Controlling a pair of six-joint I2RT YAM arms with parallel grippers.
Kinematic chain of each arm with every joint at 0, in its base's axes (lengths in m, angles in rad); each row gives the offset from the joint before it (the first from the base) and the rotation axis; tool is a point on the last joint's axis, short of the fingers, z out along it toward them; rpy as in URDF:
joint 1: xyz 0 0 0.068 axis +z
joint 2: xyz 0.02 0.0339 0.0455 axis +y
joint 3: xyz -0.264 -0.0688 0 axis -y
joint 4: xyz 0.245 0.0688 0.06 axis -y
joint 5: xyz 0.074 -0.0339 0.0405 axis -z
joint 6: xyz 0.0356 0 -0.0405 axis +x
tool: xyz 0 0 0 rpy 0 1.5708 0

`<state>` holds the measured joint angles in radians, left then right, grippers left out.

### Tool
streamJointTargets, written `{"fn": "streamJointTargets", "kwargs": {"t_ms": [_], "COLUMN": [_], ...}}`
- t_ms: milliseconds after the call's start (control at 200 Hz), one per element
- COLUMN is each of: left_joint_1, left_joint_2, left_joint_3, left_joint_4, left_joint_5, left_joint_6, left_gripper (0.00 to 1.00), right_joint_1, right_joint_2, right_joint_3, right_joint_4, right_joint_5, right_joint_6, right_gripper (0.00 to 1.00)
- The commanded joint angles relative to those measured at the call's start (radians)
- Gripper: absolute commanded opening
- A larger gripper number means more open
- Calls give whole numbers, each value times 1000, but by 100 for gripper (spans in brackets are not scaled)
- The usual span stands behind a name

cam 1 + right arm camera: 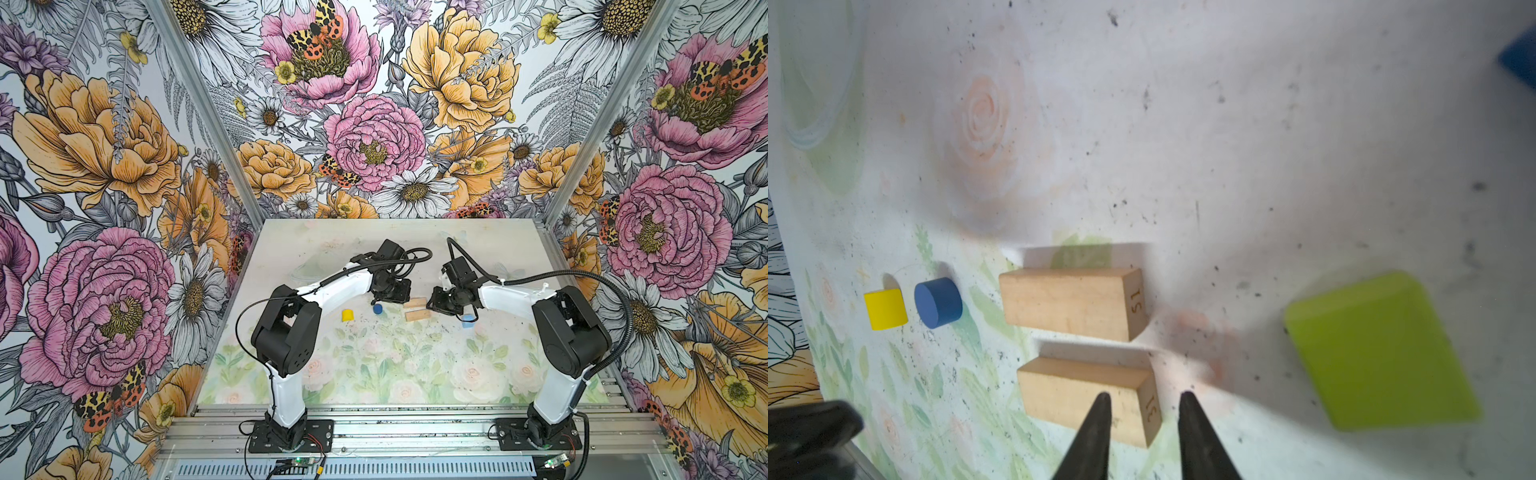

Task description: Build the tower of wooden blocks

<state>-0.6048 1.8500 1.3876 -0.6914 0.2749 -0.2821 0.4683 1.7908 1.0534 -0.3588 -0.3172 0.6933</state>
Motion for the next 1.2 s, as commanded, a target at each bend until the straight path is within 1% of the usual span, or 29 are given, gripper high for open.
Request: {"fn": "streamJointTargets", "kwargs": {"t_ms": [0, 160, 260, 360, 405, 475, 651, 831, 921, 1056, 1076, 1191], "left_joint_1": [-8, -8, -8, -6, -7, -7, -12, -9, -6, -3, -3, -2], "left_joint_2": [-66, -115, -134, -137, -131, -123, -111, -63, -39, -39, -5, 15], "left_joint_3": [-56, -172, -233, -289, -302, -308, -322, -326, -321, -317, -317, -309], "left_joint_4": [33, 121, 171, 241, 260, 263, 281, 344, 345, 352, 351, 351], "left_joint_5": [-33, 8, 21, 66, 81, 87, 105, 152, 150, 153, 153, 154], "left_joint_6": [-25, -74, -102, -140, -151, -153, -159, -185, -189, -194, -192, -193], "left_gripper": [19, 19, 26, 27, 27, 27, 25, 25, 25, 25, 25, 26], "right_joint_1": [15, 18, 18, 19, 18, 22, 26, 36, 36, 37, 37, 36], "right_joint_2": [-48, -68, -58, -42, -33, -22, -1, 16, 21, 24, 25, 28], "right_joint_3": [-40, -87, -93, -88, -85, -82, -76, -65, -65, -64, -64, -58], "right_joint_4": [-4, 41, 73, 99, 107, 115, 125, 133, 134, 133, 134, 134], "right_joint_5": [38, 32, 17, -2, -9, -16, -24, -31, -33, -33, -33, -34], "right_joint_6": [12, 29, 40, 50, 54, 59, 64, 72, 75, 74, 74, 76], "right_gripper": [33, 36, 37, 37, 35, 33, 31, 27, 27, 27, 27, 26]}}
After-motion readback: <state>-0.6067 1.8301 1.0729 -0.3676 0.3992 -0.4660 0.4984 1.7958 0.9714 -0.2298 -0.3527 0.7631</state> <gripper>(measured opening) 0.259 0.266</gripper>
